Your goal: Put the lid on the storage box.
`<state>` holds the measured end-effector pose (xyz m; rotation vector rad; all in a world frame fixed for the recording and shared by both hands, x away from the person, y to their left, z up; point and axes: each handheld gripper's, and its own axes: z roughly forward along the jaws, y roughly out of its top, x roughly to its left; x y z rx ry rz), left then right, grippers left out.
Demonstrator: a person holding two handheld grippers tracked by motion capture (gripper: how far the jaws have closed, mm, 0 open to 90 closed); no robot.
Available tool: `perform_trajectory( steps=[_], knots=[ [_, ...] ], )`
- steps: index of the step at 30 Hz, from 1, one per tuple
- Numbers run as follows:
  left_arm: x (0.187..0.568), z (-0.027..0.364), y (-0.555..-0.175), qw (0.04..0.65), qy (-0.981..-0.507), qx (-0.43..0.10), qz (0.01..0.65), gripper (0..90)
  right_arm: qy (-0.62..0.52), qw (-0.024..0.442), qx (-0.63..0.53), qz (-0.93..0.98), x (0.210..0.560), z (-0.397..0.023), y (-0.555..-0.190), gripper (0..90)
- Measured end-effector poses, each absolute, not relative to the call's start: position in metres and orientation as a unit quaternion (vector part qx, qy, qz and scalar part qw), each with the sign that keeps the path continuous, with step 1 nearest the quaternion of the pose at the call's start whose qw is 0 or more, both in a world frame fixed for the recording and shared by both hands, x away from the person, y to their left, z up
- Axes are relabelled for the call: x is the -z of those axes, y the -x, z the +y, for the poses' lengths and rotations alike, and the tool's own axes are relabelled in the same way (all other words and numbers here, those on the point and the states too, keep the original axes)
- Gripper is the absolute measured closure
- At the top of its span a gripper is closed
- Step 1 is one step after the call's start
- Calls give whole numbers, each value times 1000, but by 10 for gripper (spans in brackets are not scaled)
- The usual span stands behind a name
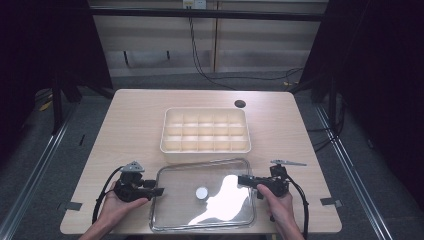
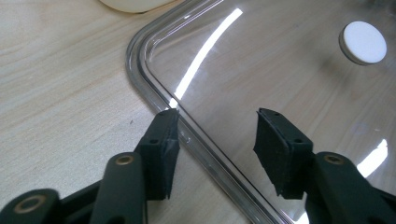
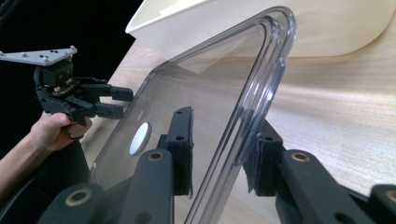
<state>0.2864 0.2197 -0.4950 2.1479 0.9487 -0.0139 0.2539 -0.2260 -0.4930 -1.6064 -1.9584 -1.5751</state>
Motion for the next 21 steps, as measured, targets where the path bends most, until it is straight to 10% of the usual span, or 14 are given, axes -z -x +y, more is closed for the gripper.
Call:
perform_trajectory(
  steps=[21],
  knots=[
    [501, 223, -295, 428, -808, 45, 403, 308, 490, 46, 575, -653, 477, -229, -247, 725]
  ],
)
